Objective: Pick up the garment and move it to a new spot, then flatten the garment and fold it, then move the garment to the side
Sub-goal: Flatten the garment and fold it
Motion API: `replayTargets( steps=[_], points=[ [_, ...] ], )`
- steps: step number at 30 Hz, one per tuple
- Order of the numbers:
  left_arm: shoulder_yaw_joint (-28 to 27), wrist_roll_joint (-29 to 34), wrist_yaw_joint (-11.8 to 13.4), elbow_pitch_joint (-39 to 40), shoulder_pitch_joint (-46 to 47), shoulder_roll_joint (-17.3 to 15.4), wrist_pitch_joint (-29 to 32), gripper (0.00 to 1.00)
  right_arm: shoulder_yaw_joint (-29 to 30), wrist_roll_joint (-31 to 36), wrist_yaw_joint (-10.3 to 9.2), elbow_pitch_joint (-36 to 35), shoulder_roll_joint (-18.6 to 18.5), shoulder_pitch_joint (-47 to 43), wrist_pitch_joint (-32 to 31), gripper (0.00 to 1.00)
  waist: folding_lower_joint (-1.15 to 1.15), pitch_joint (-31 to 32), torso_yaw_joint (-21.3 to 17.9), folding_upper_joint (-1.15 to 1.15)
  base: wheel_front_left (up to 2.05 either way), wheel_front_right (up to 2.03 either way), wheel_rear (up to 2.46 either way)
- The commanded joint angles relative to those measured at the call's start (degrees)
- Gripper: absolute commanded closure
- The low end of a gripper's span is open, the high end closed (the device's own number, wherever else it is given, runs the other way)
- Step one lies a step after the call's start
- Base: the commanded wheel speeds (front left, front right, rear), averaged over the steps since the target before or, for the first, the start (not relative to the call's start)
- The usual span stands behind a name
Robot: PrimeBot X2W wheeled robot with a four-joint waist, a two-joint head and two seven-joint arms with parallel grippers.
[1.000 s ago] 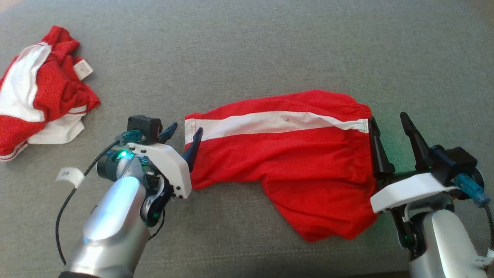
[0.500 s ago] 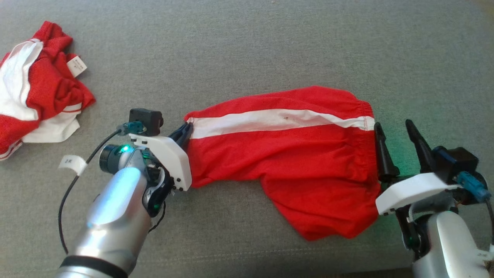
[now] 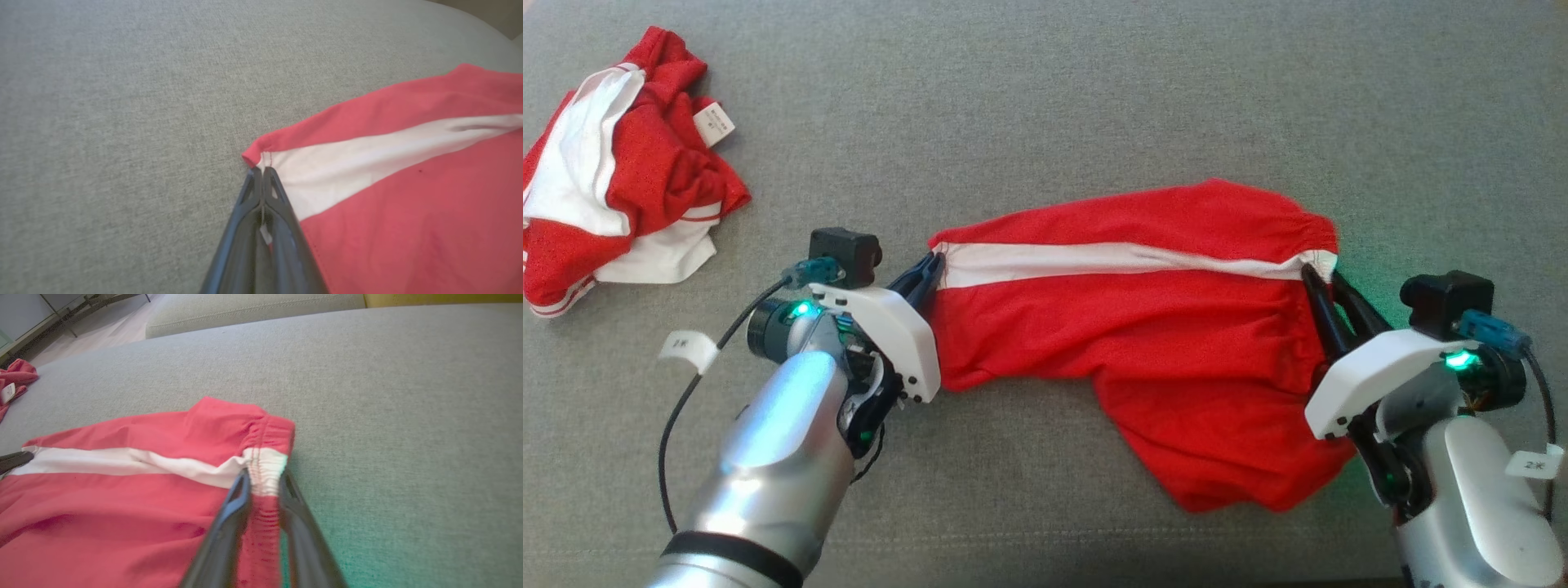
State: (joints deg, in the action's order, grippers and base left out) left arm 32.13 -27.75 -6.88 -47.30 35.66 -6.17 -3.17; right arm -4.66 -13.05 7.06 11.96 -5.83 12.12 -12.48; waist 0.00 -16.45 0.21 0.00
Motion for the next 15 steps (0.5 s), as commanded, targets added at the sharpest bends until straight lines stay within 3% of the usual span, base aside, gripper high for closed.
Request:
replayTargets(
  steps=[1,8,15],
  points=[
    [-1.5,-0.4,0.0,0.9,2.5,-1.2,-1.0,1.00,-1.4,-0.7,0.43,-2.1,-0.8,1.0,-0.5,1.00,0.00,0.0,0.1,0.00,0.00,0.00,0.00],
    [-2.0,-0.2,0.3,3.6,3.3,-2.2,-5.4,1.00,-0.1,-1.7,0.43,-5.9,-1.8,1.7,2.8,1.00,0.00,0.9,0.0,0.00,0.00,0.00,0.00],
    [-3.2,0.9,2.8,13.8,5.1,-4.5,-7.9,1.00,2.0,-1.7,0.43,-10.6,-2.4,5.1,7.3,1.00,0.00,3.9,0.2,0.00,0.00,0.00,0.00]
  ],
)
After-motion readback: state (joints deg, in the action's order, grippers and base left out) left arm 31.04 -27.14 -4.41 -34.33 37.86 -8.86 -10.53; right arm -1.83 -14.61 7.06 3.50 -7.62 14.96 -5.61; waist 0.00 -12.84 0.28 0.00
